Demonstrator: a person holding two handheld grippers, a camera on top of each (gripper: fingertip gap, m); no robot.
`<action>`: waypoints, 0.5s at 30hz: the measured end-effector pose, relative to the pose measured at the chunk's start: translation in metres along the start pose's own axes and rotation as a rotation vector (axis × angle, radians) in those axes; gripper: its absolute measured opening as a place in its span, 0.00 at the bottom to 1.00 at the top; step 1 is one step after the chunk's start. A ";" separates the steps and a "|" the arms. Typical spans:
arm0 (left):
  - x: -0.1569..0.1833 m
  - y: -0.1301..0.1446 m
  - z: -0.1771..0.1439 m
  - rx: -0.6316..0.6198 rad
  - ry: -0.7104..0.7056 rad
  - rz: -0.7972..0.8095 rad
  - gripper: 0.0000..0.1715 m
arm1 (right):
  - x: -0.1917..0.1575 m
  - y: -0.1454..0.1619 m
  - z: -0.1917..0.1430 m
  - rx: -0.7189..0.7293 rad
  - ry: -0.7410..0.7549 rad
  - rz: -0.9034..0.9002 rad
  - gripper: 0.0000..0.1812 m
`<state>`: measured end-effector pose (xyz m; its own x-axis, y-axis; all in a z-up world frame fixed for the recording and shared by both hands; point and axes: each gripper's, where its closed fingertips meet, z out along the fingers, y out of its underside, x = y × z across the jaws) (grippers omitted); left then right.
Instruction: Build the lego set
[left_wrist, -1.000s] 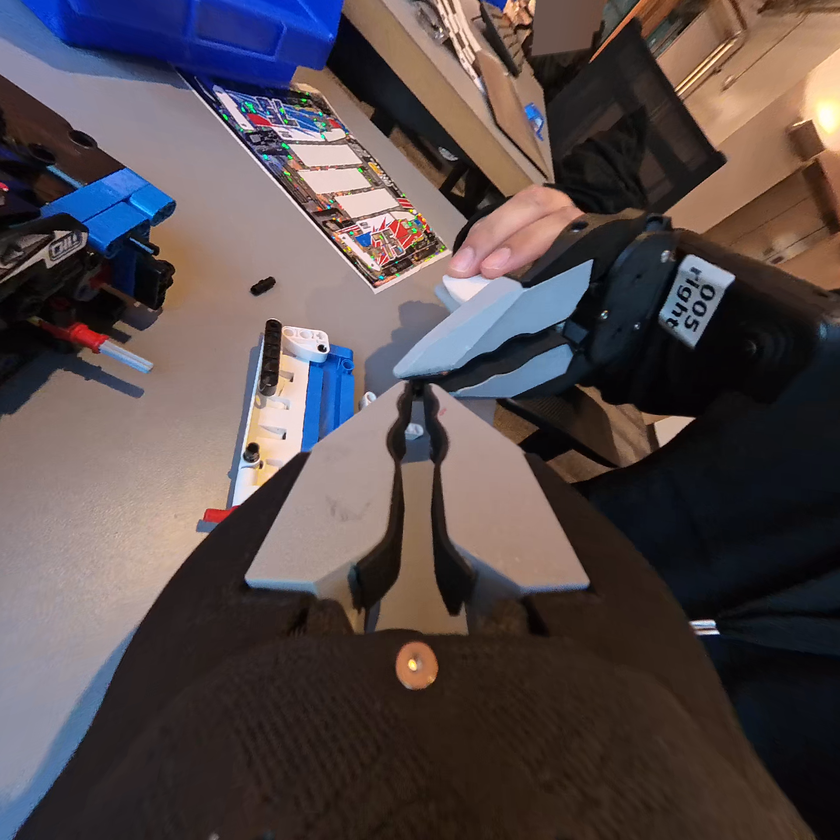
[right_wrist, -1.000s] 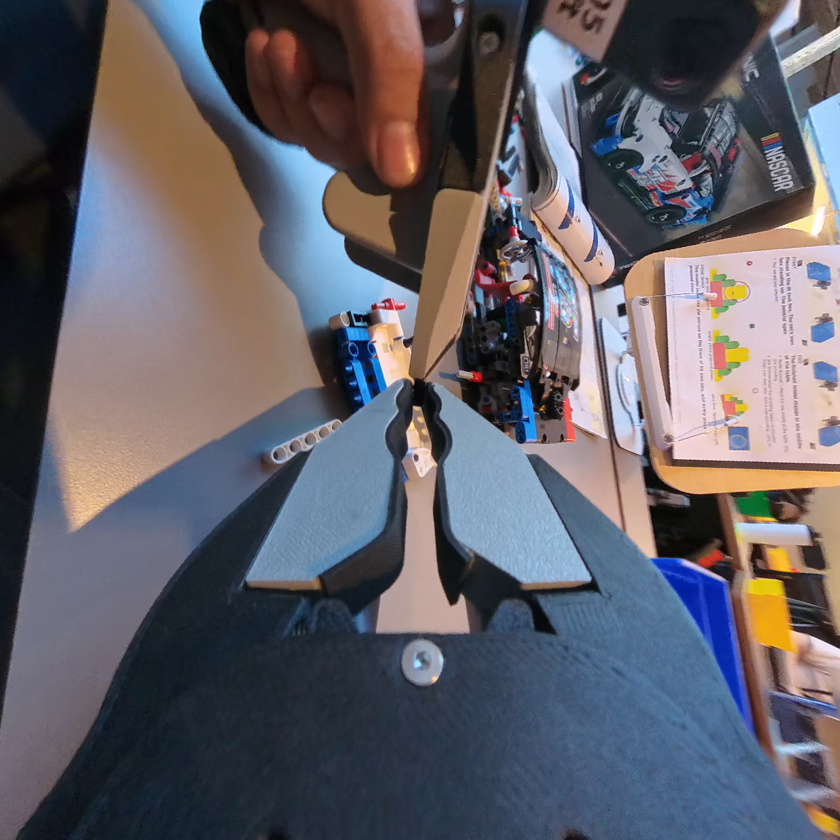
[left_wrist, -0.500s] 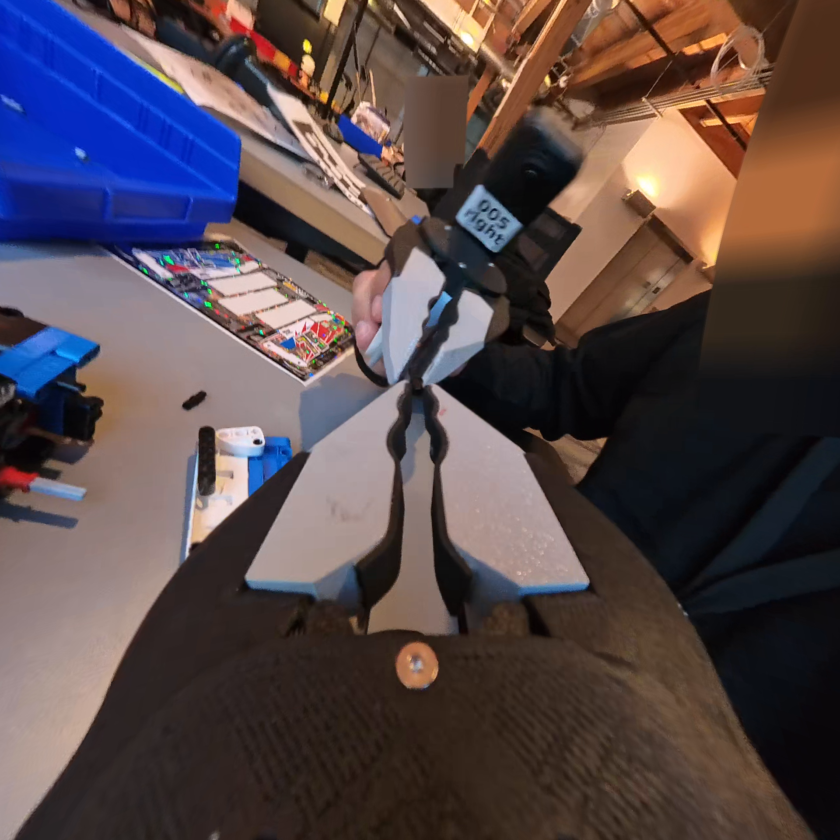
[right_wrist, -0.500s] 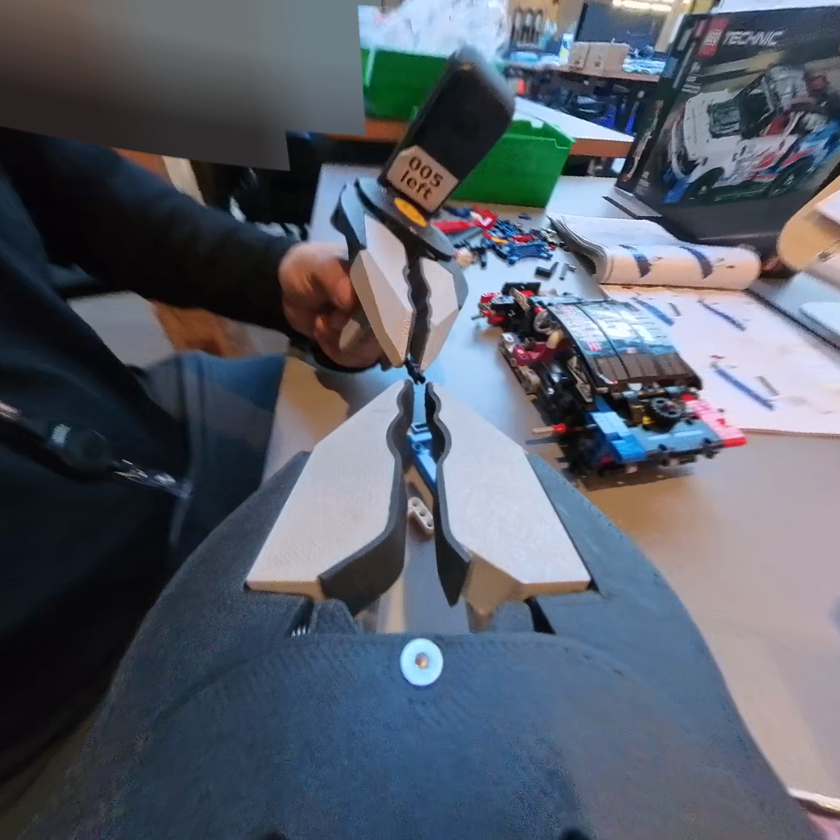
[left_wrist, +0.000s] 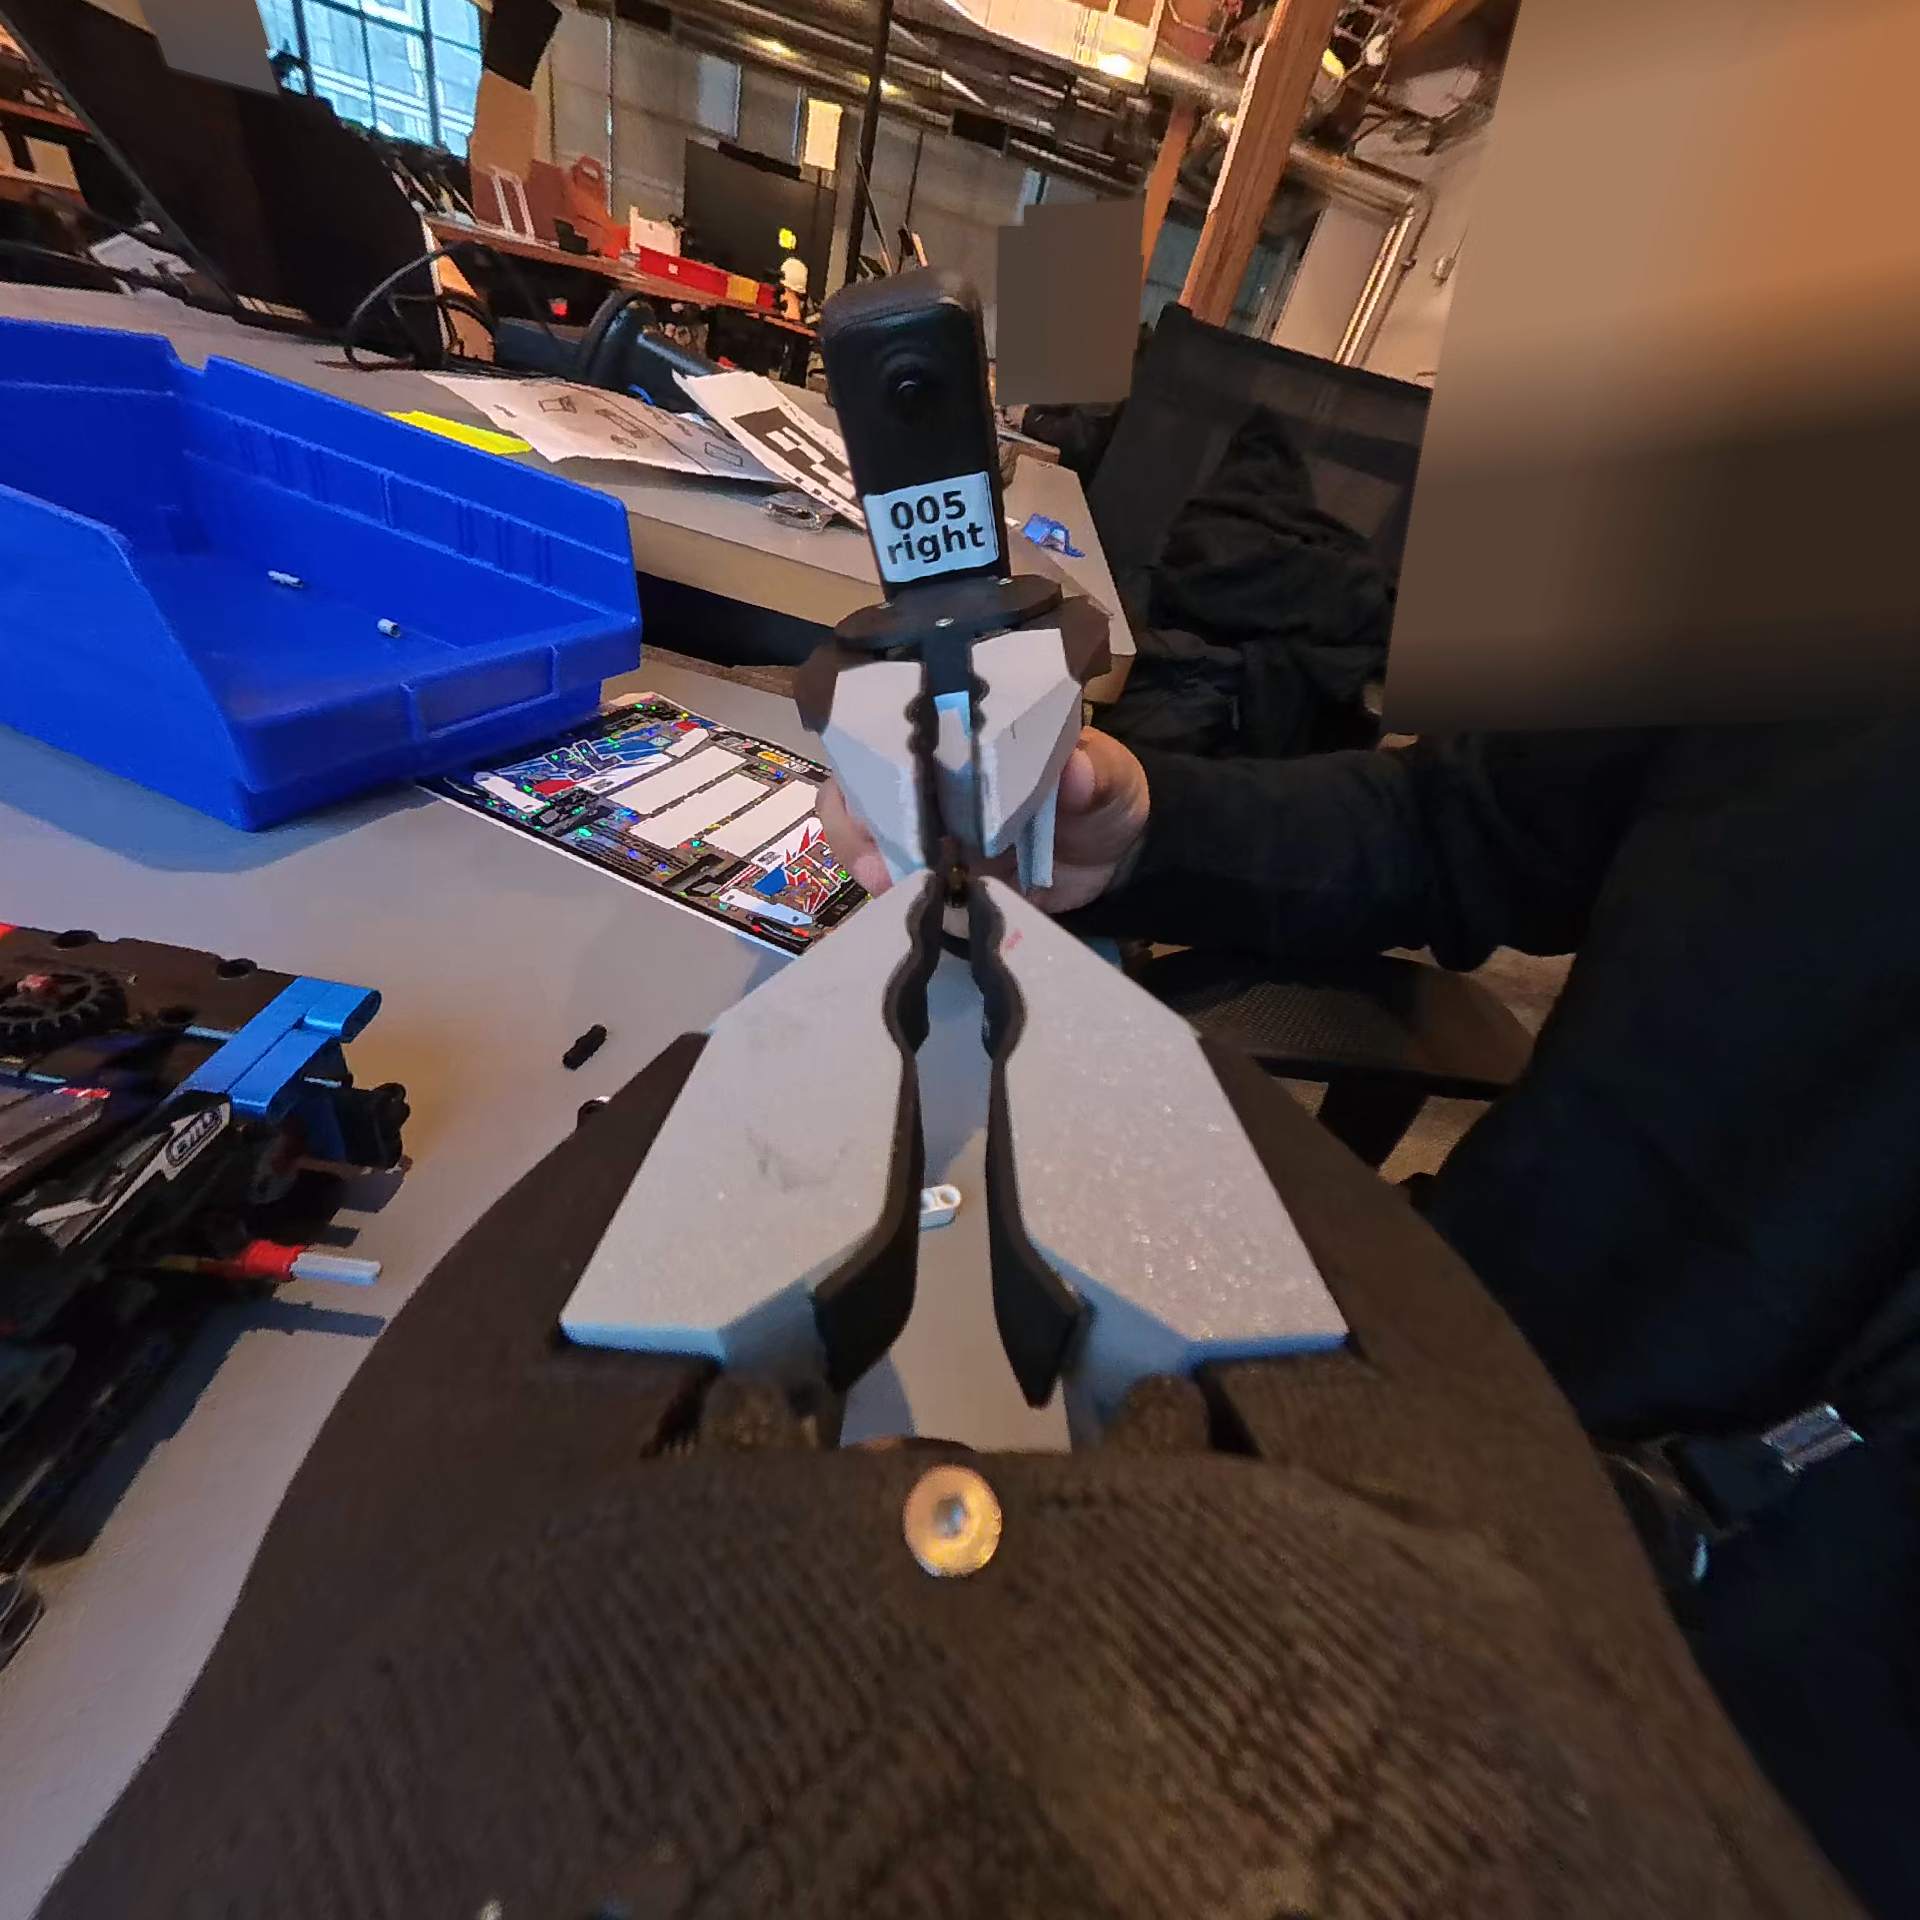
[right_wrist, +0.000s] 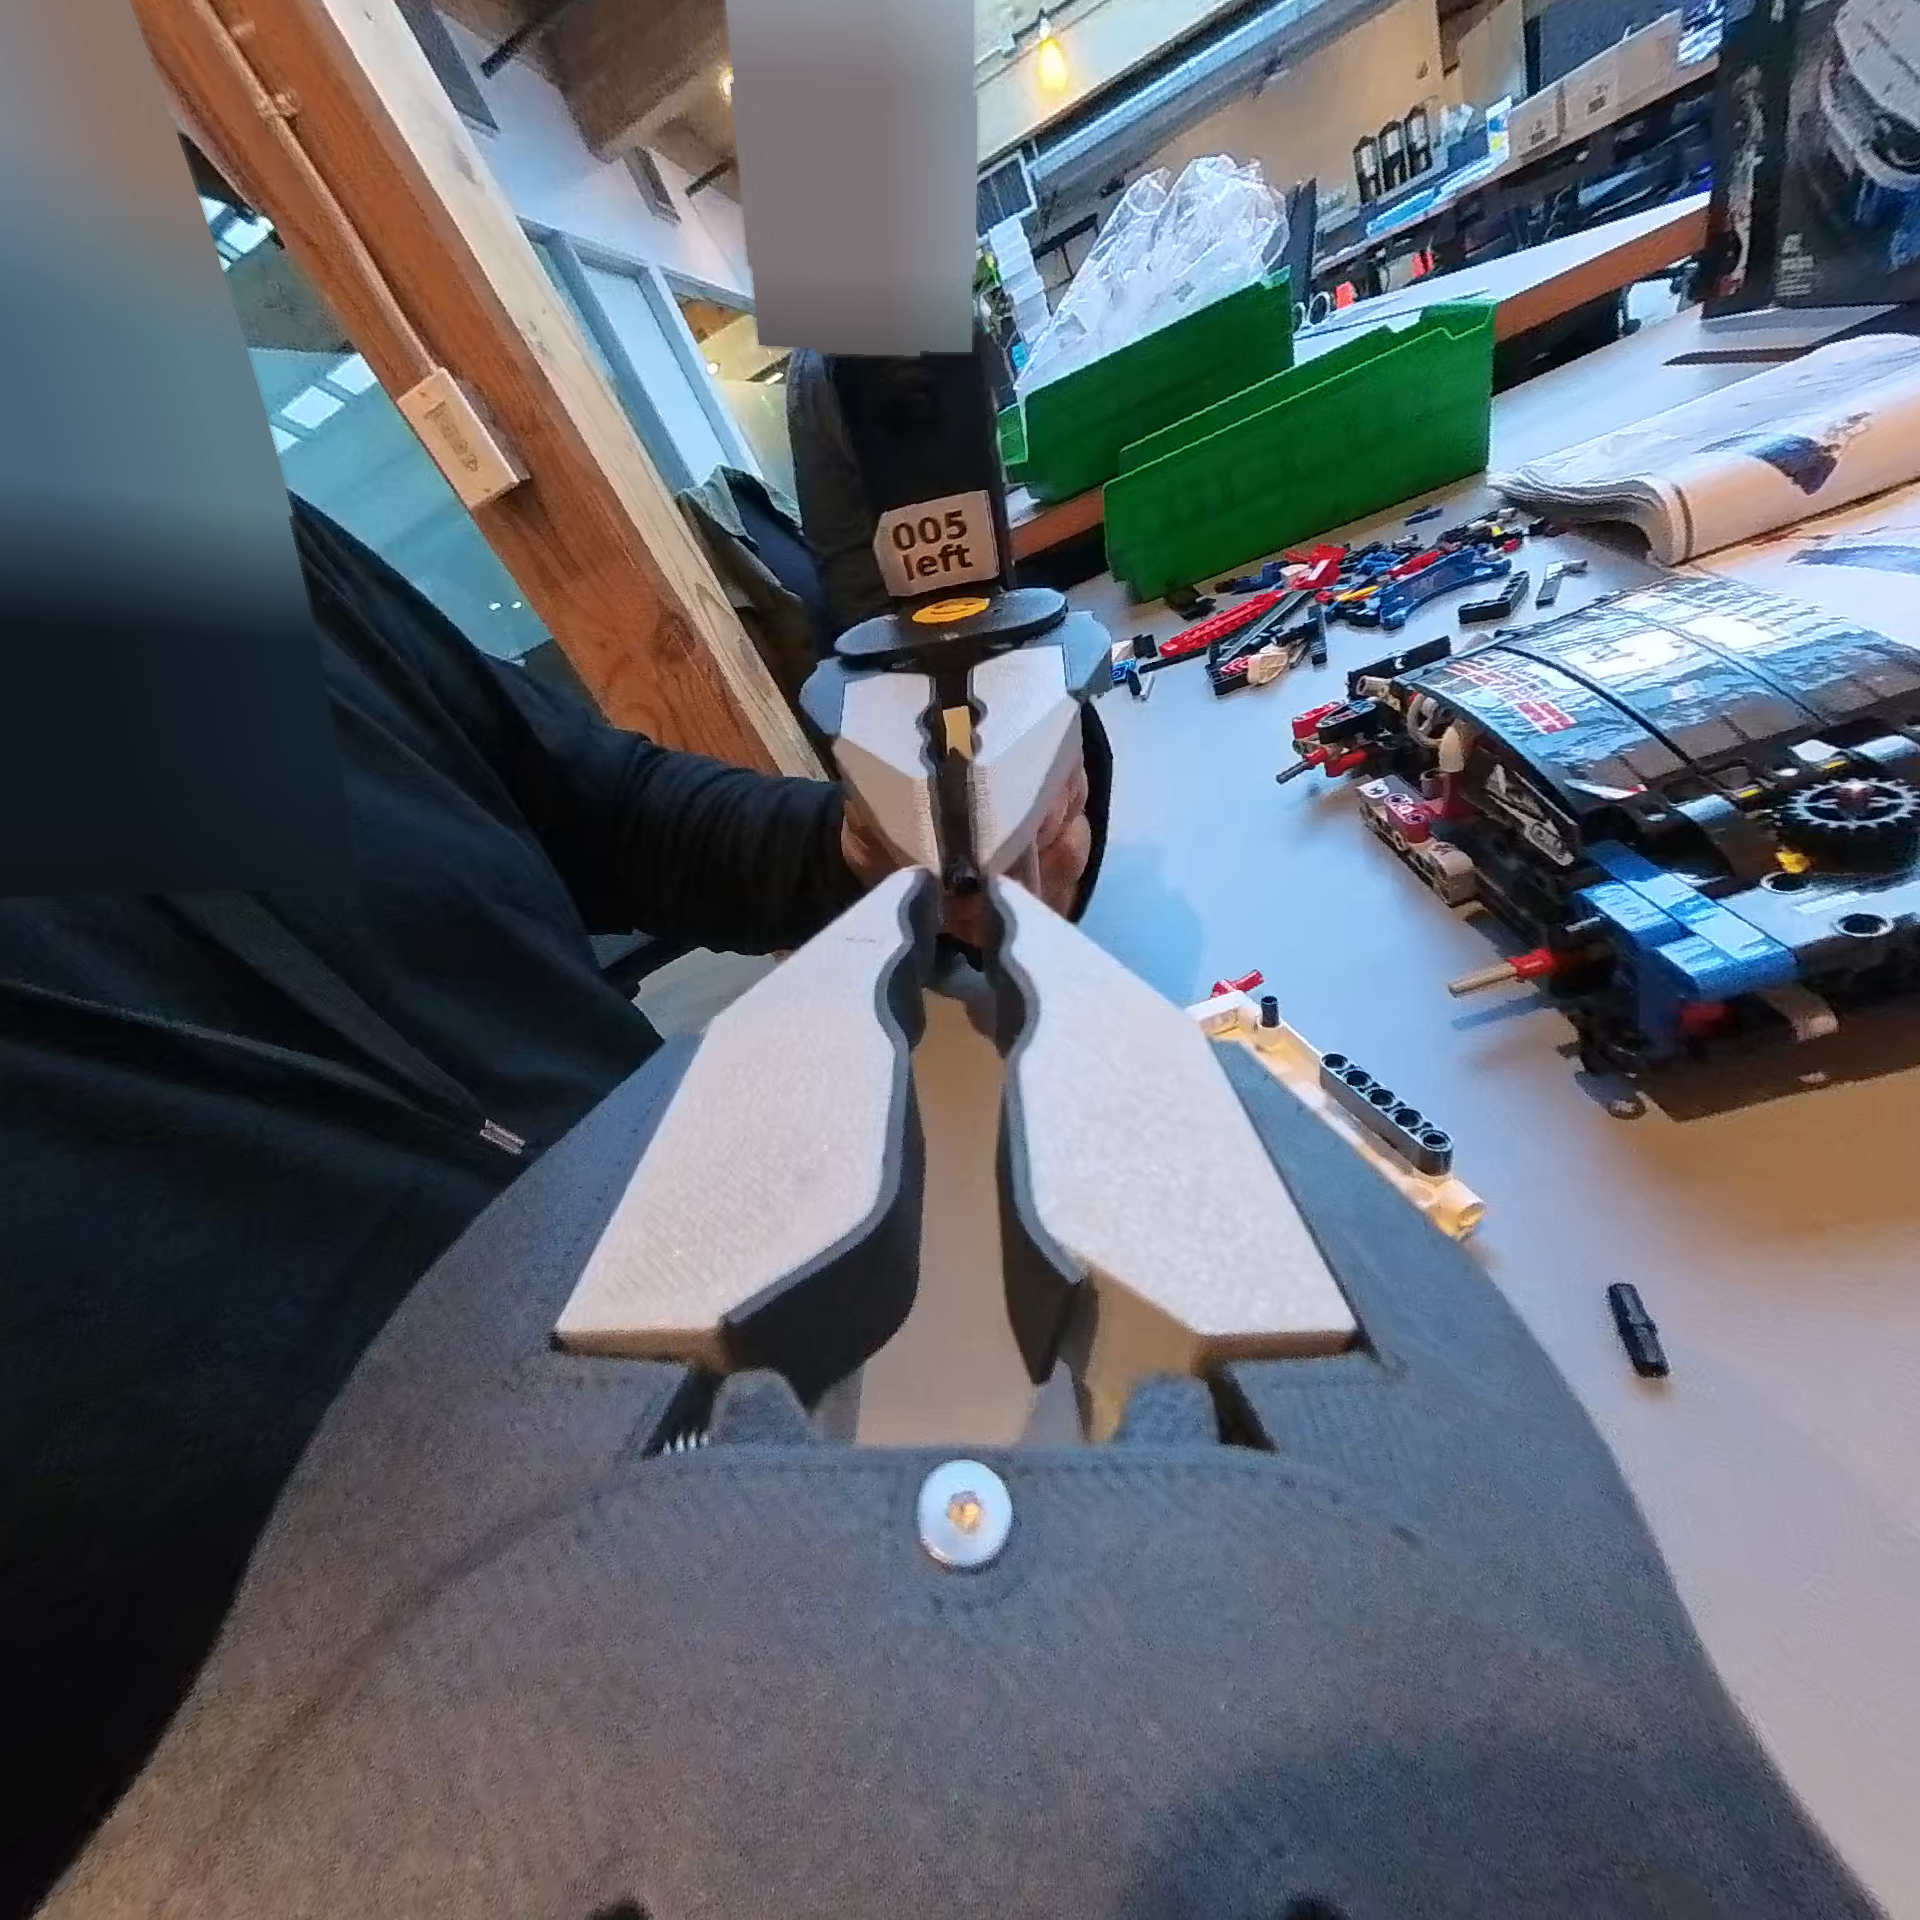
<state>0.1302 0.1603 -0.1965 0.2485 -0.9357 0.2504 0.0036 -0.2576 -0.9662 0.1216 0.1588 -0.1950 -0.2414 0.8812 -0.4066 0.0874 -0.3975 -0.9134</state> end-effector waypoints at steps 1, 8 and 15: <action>0.000 0.000 0.001 0.001 -0.001 0.006 0.01 | 0.001 0.001 0.000 -0.008 0.001 0.003 0.01; -0.003 0.003 0.006 -0.015 -0.025 0.003 0.01 | 0.004 0.004 -0.005 -0.037 0.030 -0.003 0.01; -0.040 0.038 -0.001 -0.299 -0.176 -0.034 0.22 | 0.065 0.033 -0.041 -0.312 0.420 -0.163 0.01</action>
<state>0.1194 0.1879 -0.2432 0.4167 -0.8760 0.2428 -0.2629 -0.3718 -0.8903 0.1480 0.2132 -0.2520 0.1255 0.9769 -0.1731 0.3786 -0.2085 -0.9018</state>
